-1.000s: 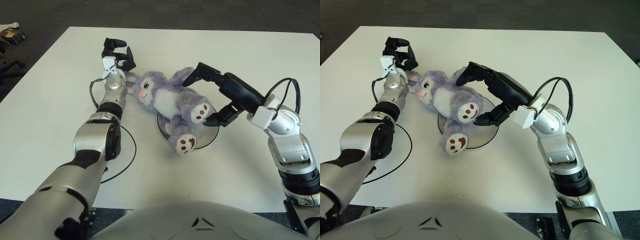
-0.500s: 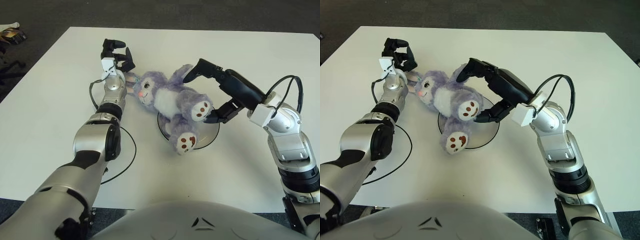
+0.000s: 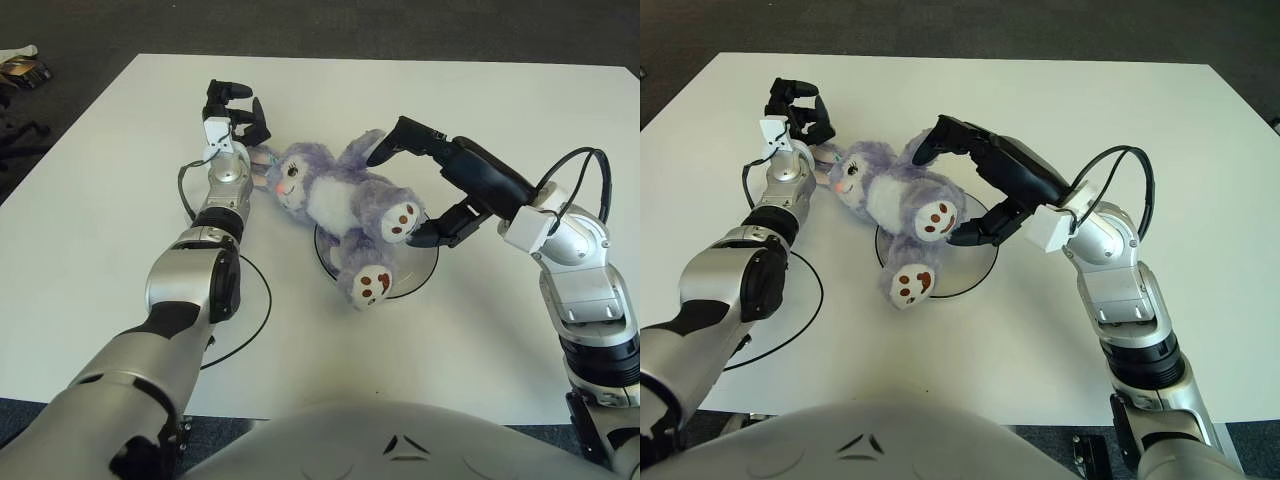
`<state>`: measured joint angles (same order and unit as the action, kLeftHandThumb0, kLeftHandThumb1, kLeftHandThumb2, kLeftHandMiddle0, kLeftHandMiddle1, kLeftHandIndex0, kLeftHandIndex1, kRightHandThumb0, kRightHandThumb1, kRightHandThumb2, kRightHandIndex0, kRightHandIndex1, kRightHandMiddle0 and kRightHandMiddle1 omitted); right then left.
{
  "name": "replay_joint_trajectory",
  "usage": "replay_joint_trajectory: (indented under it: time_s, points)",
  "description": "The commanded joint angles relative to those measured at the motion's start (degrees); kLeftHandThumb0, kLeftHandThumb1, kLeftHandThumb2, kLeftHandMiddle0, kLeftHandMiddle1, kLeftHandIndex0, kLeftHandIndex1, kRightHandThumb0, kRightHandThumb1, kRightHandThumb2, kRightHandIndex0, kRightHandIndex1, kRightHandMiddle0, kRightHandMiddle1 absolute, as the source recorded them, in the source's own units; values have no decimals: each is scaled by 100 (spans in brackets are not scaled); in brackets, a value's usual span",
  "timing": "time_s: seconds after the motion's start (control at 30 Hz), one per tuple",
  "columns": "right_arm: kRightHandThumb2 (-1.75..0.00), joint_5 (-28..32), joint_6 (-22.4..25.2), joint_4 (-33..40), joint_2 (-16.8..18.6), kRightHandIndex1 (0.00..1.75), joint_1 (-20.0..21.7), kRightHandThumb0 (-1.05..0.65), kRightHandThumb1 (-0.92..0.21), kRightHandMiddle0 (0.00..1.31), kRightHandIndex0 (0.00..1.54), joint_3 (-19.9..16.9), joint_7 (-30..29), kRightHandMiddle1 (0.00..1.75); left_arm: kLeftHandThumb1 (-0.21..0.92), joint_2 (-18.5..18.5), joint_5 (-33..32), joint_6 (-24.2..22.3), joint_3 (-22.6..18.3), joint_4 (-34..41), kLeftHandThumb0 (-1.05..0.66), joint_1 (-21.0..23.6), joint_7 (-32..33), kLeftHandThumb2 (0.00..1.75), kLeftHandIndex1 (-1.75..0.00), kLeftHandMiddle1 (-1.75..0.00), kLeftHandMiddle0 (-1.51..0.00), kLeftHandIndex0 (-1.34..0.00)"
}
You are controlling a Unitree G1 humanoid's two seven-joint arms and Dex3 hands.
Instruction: Put the doll into the plate.
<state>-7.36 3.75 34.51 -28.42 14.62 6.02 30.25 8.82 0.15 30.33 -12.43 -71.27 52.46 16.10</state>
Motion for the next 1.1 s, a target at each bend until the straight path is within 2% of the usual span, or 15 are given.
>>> replay_joint_trajectory:
  time_s: [0.0, 0.47, 0.77, 0.93, 1.07]
  points:
    - [-107, 165, 126, 115, -64, 77, 109, -44, -27, 18, 19, -23, 137, 122, 39, 39, -64, -3, -46, -38, -1, -9, -95, 125, -175, -175, -45, -43]
    - [-111, 473, 897, 375, -93, 86, 207, -37, -24, 18, 19, 62, 481, 122, 37, 9, -127, 63, -116, -29, -1, -28, -183, 127, -175, -175, -46, -45]
    - [-123, 693, 1514, 594, -14, 100, 194, -19, -18, 15, 13, 161, 578, 124, 38, -25, -103, -41, -79, 46, -1, -23, -137, 125, -175, -175, -45, -44]
    - [-124, 880, 1595, 589, 69, 108, 167, -17, -18, 13, 13, 174, 543, 126, 40, -25, -125, -162, -90, 65, -1, -13, -141, 123, -175, -175, -44, -42]
    - [-124, 892, 1476, 492, 116, 116, 149, -18, -19, 13, 13, 249, 501, 128, 42, -35, -147, -184, -104, 105, -1, -26, -148, 120, -175, -175, -42, -41]
